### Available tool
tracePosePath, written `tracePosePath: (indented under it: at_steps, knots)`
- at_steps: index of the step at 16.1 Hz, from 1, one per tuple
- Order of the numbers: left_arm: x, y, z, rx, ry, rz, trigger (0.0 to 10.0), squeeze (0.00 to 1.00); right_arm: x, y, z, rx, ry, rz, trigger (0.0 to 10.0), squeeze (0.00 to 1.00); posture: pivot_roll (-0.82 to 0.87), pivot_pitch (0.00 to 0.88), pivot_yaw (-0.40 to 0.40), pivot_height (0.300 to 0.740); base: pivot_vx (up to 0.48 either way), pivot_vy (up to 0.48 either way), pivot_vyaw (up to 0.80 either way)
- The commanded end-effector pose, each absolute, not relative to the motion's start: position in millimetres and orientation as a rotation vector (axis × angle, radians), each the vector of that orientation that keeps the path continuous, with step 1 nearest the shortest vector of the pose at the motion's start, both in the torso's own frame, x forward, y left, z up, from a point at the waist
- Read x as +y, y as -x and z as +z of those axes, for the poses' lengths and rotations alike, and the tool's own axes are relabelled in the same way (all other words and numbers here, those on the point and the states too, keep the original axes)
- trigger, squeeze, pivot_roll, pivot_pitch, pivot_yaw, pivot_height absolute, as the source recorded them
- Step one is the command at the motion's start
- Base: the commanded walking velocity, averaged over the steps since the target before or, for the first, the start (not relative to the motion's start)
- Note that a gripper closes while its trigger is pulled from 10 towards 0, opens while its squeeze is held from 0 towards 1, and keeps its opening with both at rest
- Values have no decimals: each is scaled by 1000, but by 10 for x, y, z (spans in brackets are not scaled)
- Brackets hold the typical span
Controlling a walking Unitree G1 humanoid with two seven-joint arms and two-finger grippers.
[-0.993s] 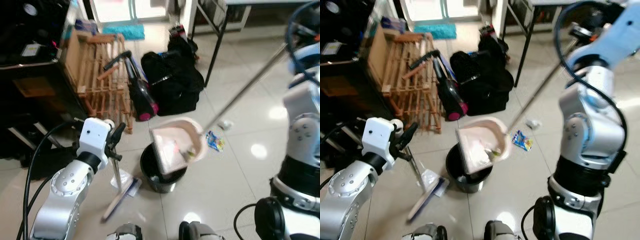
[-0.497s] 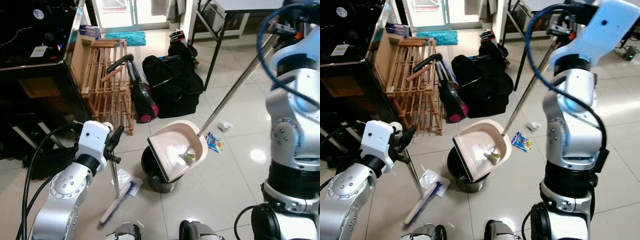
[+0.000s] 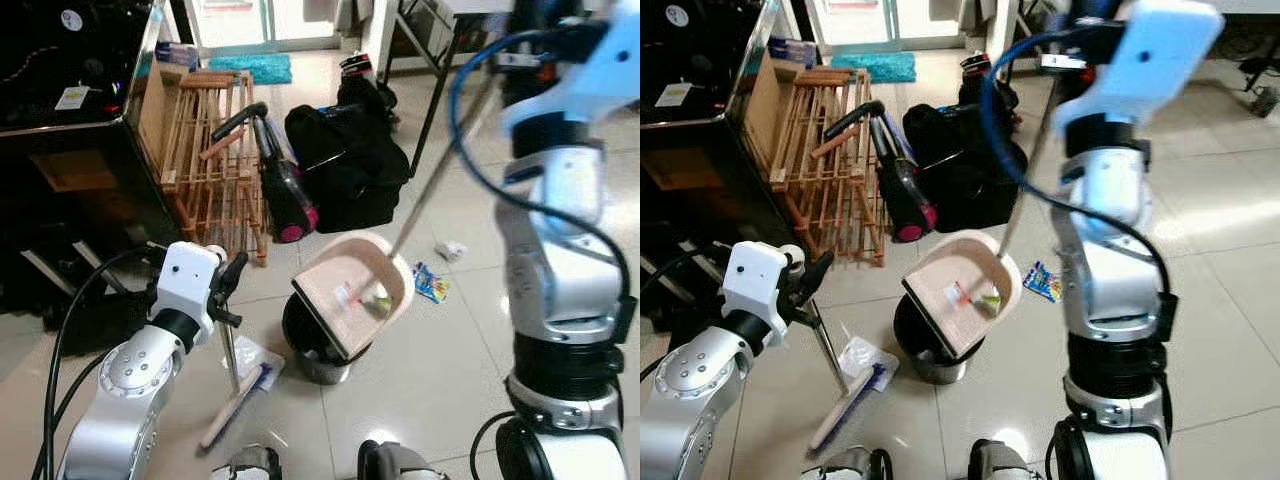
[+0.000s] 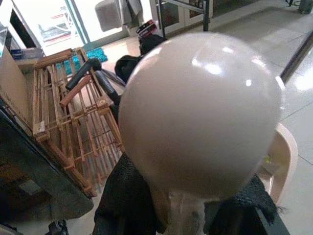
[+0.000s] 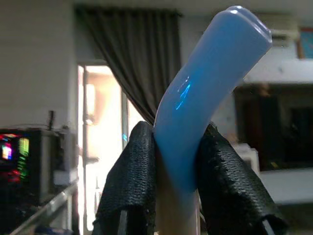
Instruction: Sweep floor
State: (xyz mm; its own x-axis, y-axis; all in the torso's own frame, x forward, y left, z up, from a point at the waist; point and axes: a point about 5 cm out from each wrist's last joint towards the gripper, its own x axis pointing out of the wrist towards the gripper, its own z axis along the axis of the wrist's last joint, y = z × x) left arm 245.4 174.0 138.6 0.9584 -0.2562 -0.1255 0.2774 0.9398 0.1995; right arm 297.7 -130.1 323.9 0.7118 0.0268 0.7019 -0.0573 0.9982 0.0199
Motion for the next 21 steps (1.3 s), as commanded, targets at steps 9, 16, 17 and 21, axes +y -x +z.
tracePosePath:
  at_steps: [9,16,17,21]
  knots:
    - [1782,-2469,1422,87,-223,-242,10000,0,-590,-2540,3252,-1113,93,416,10000,0,1,135,3,740,0,0,0]
    - [1795,-2482,1423,90,-222,-237,10000,0,-346,-2389,3097,-1179,212,560,10000,0,2,144,9,740,0,0,0]
    - [1793,-2484,1423,90,-221,-238,10000,0,-335,-2383,3094,-1185,217,563,10000,0,1,144,9,740,0,0,0]
    - [1768,-2504,1440,76,-231,-235,10000,0,-660,-2642,3206,-1100,343,286,10000,0,-5,144,8,740,0,0,0]
